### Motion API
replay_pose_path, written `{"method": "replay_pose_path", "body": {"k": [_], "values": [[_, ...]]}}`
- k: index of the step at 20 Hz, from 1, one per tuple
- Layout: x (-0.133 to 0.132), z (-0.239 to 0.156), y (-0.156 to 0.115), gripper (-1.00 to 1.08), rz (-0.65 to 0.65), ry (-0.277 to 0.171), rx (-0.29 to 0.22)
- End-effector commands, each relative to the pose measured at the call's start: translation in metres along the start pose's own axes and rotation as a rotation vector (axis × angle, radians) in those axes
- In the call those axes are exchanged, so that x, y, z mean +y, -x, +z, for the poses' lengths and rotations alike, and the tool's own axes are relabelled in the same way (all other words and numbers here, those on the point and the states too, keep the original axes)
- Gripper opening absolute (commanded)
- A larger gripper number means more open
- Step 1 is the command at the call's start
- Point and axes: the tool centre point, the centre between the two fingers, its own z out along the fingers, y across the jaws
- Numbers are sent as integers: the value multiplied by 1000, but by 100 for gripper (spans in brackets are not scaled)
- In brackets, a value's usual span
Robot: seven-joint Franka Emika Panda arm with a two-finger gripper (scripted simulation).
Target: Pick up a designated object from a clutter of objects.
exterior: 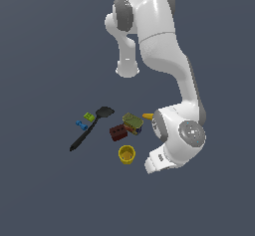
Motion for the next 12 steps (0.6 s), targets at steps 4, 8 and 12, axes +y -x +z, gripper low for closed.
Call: {"method": "replay_pose_path", "body": {"k": [4, 8, 12], "values": [[0, 0, 0, -100, 0, 0, 1], [0, -1, 0, -100, 0, 0, 1], [4, -6, 4, -100, 0, 0, 1]]}}
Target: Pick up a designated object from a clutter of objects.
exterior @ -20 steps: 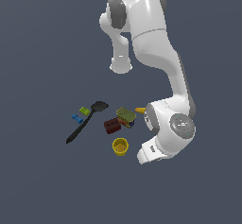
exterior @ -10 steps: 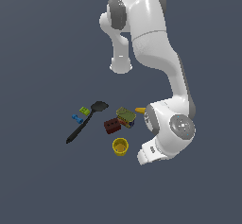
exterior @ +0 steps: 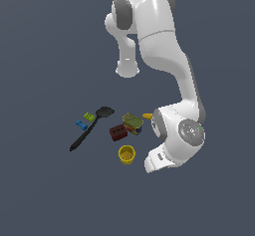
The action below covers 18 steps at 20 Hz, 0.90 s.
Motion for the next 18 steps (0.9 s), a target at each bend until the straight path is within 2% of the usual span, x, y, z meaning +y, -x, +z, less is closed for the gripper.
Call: {"method": "replay_pose_path", "body": {"k": [1, 9, 18], "values": [[3, -5, 2, -100, 0, 0, 1], [22, -34, 22, -100, 0, 0, 1], [64, -97, 64, -100, 1, 1, 1]]}}
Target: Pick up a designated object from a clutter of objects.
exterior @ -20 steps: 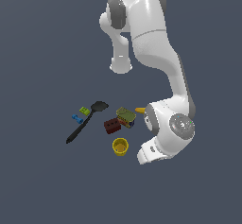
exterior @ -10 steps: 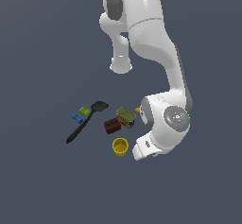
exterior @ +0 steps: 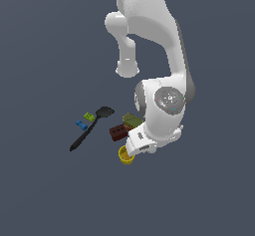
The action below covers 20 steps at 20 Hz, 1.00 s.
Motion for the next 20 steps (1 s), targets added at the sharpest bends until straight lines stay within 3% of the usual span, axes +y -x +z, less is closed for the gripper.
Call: {"method": "replay_pose_path", "body": {"k": [1, 20], "values": [[13, -21, 14, -100, 0, 0, 1], [127, -197, 125, -100, 0, -3, 3]]}}
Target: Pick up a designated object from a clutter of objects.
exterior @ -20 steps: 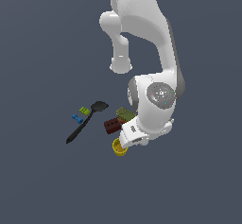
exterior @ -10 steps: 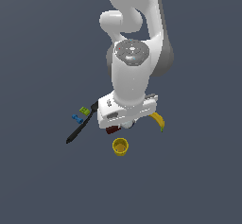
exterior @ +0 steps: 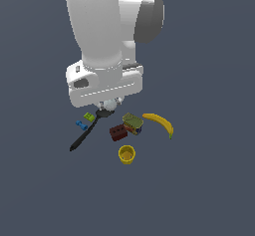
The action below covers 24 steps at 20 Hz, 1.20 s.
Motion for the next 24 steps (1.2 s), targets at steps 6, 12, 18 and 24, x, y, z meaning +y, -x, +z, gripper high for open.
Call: {"method": "replay_pose_path", "body": {"k": [6, 12, 18, 24], "values": [[45, -71, 43, -100, -1, -1, 0], [76, -117, 70, -100, 0, 0, 0], [95, -144, 83, -100, 0, 1, -1], [101, -152, 87, -100, 0, 2, -1]]}}
